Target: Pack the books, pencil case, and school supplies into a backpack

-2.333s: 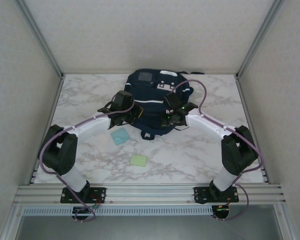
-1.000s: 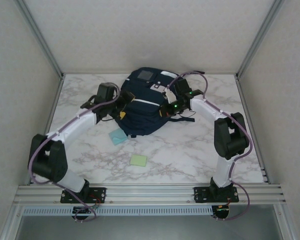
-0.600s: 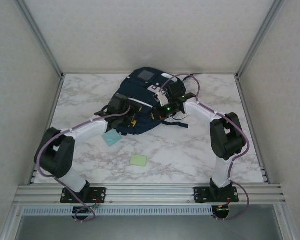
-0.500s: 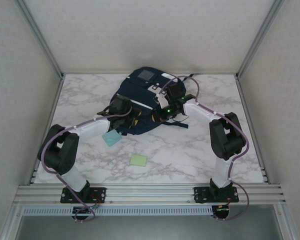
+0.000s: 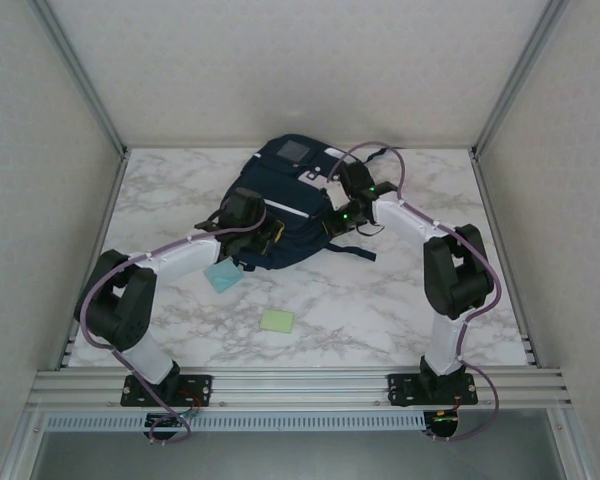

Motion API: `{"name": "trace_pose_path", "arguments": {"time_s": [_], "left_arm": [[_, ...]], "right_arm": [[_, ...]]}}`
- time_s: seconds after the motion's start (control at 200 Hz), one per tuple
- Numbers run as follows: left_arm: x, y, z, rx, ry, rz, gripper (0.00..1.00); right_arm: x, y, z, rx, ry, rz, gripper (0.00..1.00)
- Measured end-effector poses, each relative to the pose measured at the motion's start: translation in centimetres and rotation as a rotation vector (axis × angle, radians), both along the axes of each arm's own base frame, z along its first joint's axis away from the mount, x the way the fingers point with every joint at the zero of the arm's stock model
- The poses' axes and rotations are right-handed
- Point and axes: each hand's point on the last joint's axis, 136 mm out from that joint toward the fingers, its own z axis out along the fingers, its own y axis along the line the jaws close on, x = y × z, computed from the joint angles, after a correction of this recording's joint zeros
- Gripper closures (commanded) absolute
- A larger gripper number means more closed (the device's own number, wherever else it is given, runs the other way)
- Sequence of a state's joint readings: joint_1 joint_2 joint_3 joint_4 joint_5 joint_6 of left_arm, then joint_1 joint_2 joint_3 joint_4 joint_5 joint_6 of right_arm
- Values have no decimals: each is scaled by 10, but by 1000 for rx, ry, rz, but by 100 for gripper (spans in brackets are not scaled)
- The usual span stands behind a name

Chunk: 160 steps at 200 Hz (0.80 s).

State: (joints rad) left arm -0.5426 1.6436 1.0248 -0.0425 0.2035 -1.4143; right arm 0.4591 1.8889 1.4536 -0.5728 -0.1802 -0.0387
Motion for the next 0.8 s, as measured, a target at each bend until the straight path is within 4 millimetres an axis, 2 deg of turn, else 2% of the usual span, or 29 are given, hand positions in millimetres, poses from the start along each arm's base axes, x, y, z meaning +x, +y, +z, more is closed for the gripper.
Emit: {"name": "trace_pose_path", "arguments": {"time_s": [0.13, 0.355, 0.541, 0.801], "left_arm": [[0, 0, 7, -8, -16, 0, 100], [0, 0, 9, -5, -25, -4, 100], [0, 1, 15, -2, -43, -13, 100], [-2, 2, 24, -8, -65, -18, 100]], "right_arm": [[16, -10, 5, -45, -22, -36, 100], [22, -19, -3, -109, -25, -65, 100], [39, -30, -5, -175, -48, -108, 100], [44, -35, -3, -206, -36, -121, 100]]}}
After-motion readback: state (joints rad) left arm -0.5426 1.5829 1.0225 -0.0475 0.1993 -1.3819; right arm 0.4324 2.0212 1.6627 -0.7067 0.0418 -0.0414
